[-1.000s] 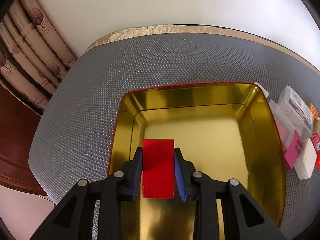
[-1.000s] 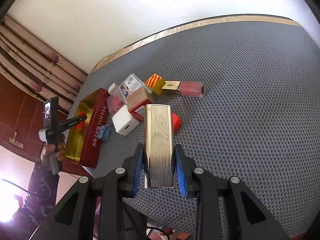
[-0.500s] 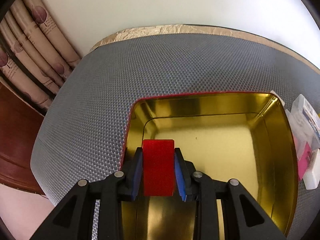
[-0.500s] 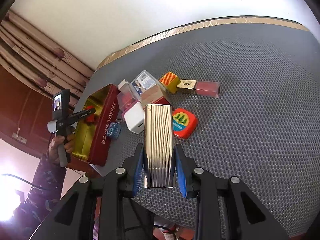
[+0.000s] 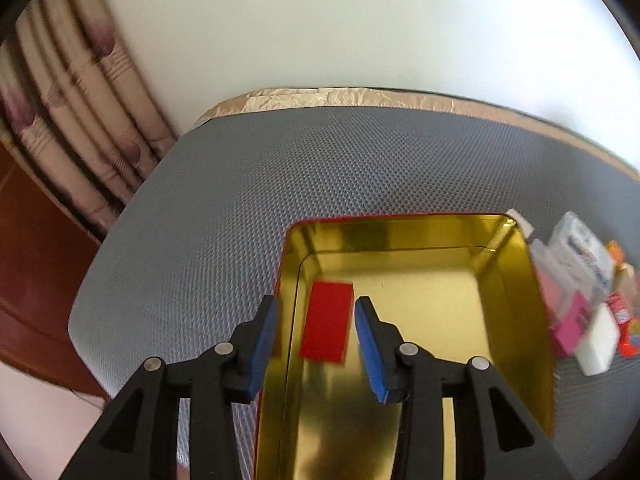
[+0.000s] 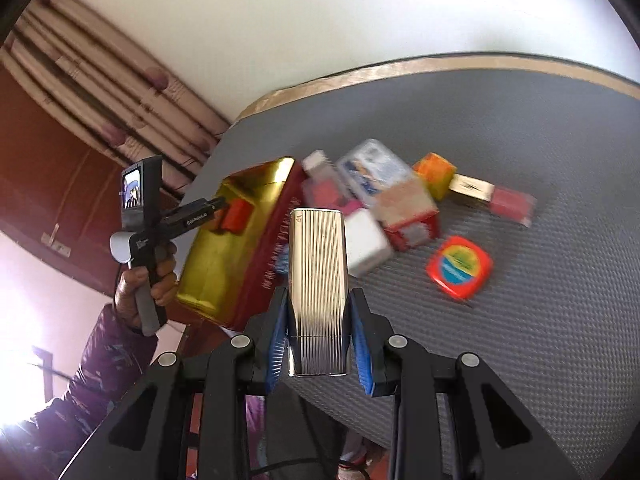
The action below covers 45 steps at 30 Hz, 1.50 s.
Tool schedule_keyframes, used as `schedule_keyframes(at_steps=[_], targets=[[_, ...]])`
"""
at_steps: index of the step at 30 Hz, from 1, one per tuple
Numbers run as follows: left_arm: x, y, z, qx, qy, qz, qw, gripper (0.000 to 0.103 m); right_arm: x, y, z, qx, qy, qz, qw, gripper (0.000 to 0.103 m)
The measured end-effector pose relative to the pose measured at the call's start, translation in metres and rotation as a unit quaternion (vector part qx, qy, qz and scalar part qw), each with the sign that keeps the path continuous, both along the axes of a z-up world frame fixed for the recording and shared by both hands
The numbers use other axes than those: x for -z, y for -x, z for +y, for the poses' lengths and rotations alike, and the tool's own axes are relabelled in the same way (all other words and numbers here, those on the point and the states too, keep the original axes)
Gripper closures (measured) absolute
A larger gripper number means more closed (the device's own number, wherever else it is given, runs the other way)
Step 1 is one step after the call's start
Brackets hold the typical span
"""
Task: Organize rigid objects
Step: 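Lower the gold power bank into the tin and open the right gripper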
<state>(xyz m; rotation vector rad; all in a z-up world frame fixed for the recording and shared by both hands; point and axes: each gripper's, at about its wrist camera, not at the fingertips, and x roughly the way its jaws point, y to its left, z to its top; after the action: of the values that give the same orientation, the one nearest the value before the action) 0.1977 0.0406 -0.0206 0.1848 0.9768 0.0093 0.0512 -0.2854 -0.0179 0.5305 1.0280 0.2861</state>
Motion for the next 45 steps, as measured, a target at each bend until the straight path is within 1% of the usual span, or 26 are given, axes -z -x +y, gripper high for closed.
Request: schedule_keyframes(at_steps=[4, 7, 10, 11, 14, 15, 16, 19, 21, 23, 26, 29, 31, 33, 35, 37, 38, 39, 40, 41, 42, 43, 44, 45], targets=[[-0.026, 0.042, 0.019, -0.052, 0.044, -0.018, 0.9975, 0.063, -0.013, -0.023, 0.035, -0.040, -0.010, -0.013, 0.999, 0.075], [-0.038, 0.075, 0.042, -0.105, 0.051, -0.012, 0.9931, 0.060, -0.018, -0.043, 0.062, -0.067, -0.015, -0.017, 0.998, 0.075], [-0.039, 0.113, 0.066, -0.159, 0.080, -0.008, 0.9840, 0.059, -0.016, -0.071, 0.095, -0.092, -0.013, -0.014, 0.996, 0.075], [-0.037, 0.127, 0.075, -0.178, 0.084, -0.009, 0.9805, 0.059, -0.011, -0.084, 0.108, -0.100, -0.011, -0.010, 0.995, 0.075], [-0.027, 0.148, 0.085, -0.203, 0.099, -0.006, 0.9742, 0.058, 0.004, -0.115, 0.137, -0.108, -0.006, 0.010, 0.994, 0.075], [-0.024, 0.152, 0.085, -0.206, 0.103, -0.009, 0.9731, 0.058, 0.008, -0.122, 0.143, -0.111, -0.005, 0.014, 0.994, 0.075], [-0.021, 0.154, 0.083, -0.209, 0.096, -0.015, 0.9732, 0.058, 0.013, -0.130, 0.150, -0.112, 0.000, 0.019, 0.994, 0.075], [-0.018, 0.148, 0.069, -0.191, 0.060, -0.022, 0.9794, 0.058, 0.030, -0.150, 0.167, -0.108, 0.022, 0.034, 0.993, 0.075], [-0.017, 0.154, 0.064, -0.184, 0.041, -0.031, 0.9815, 0.058, 0.040, -0.159, 0.172, -0.098, 0.031, 0.042, 0.994, 0.075], [-0.014, 0.153, 0.059, -0.173, 0.031, -0.031, 0.9839, 0.058, 0.048, -0.167, 0.178, -0.092, 0.042, 0.046, 0.994, 0.075], [-0.008, 0.150, 0.057, -0.165, 0.031, -0.019, 0.9856, 0.058, 0.057, -0.175, 0.183, -0.088, 0.066, 0.050, 0.993, 0.075], [-0.002, 0.147, 0.060, -0.165, 0.035, -0.010, 0.9856, 0.058, 0.067, -0.181, 0.188, -0.082, 0.077, 0.058, 0.992, 0.074], [-0.001, 0.146, 0.060, -0.166, 0.032, -0.011, 0.9856, 0.058, 0.070, -0.183, 0.190, -0.078, 0.083, 0.055, 0.992, 0.072], [0.000, 0.145, 0.060, -0.165, 0.026, -0.013, 0.9858, 0.058, 0.069, -0.183, 0.189, -0.073, 0.078, 0.047, 0.993, 0.071], [0.000, 0.145, 0.058, -0.164, 0.021, -0.016, 0.9862, 0.058, 0.064, -0.182, 0.187, -0.067, 0.073, 0.036, 0.994, 0.067], [-0.001, 0.145, 0.057, -0.159, 0.020, -0.017, 0.9869, 0.058, 0.053, -0.175, 0.179, -0.060, 0.053, 0.017, 0.997, 0.062], [0.000, 0.146, 0.055, -0.152, 0.023, -0.016, 0.9879, 0.058, 0.045, -0.163, 0.170, -0.056, 0.036, -0.001, 0.998, 0.060], [0.000, 0.147, 0.053, -0.148, 0.024, -0.016, 0.9886, 0.058, 0.038, -0.157, 0.166, -0.054, 0.030, -0.015, 0.998, 0.059], [-0.001, 0.148, 0.051, -0.143, 0.024, -0.018, 0.9893, 0.058, 0.028, -0.141, 0.156, -0.055, 0.028, -0.041, 0.997, 0.058], [-0.002, 0.148, 0.048, -0.138, 0.023, -0.021, 0.9899, 0.058, 0.023, -0.129, 0.150, -0.055, 0.032, -0.055, 0.996, 0.057], [-0.003, 0.149, 0.046, -0.134, 0.021, -0.025, 0.9904, 0.058, 0.015, -0.109, 0.139, -0.054, 0.044, -0.075, 0.995, 0.048], [-0.004, 0.150, 0.044, -0.131, 0.019, -0.029, 0.9908, 0.058, 0.010, -0.088, 0.126, -0.048, 0.065, -0.095, 0.992, 0.037], [-0.006, 0.152, 0.042, -0.128, 0.016, -0.034, 0.9911, 0.058, 0.006, -0.067, 0.112, -0.037, 0.093, -0.113, 0.989, 0.034], [-0.008, 0.153, 0.040, -0.126, 0.015, -0.037, 0.9912, 0.058, 0.004, -0.056, 0.102, -0.027, 0.114, -0.122, 0.986, 0.033]])
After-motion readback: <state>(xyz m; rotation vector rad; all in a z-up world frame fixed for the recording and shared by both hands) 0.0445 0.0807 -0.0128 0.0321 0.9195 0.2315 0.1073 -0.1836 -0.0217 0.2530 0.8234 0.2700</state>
